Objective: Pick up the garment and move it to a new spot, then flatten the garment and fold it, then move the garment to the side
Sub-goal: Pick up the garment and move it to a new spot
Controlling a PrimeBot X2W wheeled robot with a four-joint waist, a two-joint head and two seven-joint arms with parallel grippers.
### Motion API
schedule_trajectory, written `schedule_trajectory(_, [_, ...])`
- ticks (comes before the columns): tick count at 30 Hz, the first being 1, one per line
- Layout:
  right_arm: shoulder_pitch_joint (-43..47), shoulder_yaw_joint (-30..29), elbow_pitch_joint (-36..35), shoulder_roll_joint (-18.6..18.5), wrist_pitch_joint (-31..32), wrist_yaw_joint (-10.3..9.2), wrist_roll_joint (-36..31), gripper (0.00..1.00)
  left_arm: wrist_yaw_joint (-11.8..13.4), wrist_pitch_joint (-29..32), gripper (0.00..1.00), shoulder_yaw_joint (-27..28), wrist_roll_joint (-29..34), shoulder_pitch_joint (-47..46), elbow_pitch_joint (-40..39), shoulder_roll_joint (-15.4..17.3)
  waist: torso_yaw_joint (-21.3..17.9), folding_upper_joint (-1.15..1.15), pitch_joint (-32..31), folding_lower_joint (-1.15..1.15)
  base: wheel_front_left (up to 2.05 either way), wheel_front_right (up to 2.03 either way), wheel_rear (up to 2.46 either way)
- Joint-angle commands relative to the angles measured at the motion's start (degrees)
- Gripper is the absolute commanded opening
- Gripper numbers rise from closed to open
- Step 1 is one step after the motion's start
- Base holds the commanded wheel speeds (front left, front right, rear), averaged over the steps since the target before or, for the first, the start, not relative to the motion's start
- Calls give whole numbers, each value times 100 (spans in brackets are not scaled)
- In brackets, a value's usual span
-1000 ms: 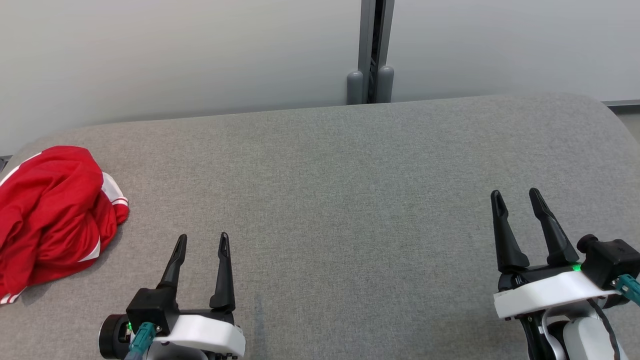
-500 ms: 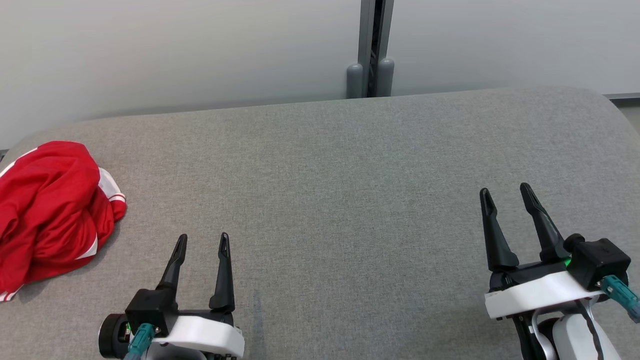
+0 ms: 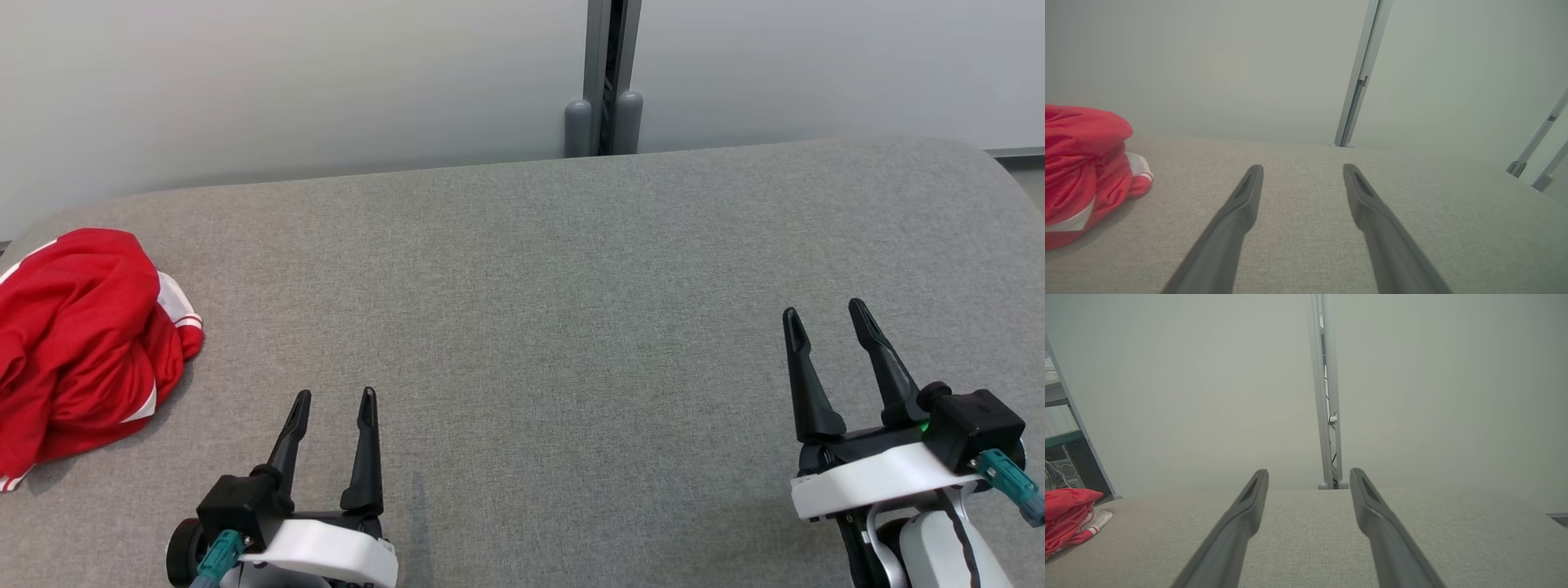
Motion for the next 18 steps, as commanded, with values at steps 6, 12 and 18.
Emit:
schedule_trajectory(6, [-54, -25, 47, -19, -15, 10, 24, 100, -66, -26, 100, 23, -115, -92, 49, 26, -5, 0, 7, 0, 0, 0, 0])
schedule_trajectory(12, [-38, -57, 74, -18, -15, 9, 29, 100, -76, -26, 100, 29, -120, -103, 44, 26, 20, 0, -12, 0, 0, 0, 0])
schedule_trajectory(18, [15, -23, 21, -16, -14, 9, 83, 100, -53, -26, 100, 19, -77, -115, 22, 26, 202, 0, 2, 0, 0, 0, 0])
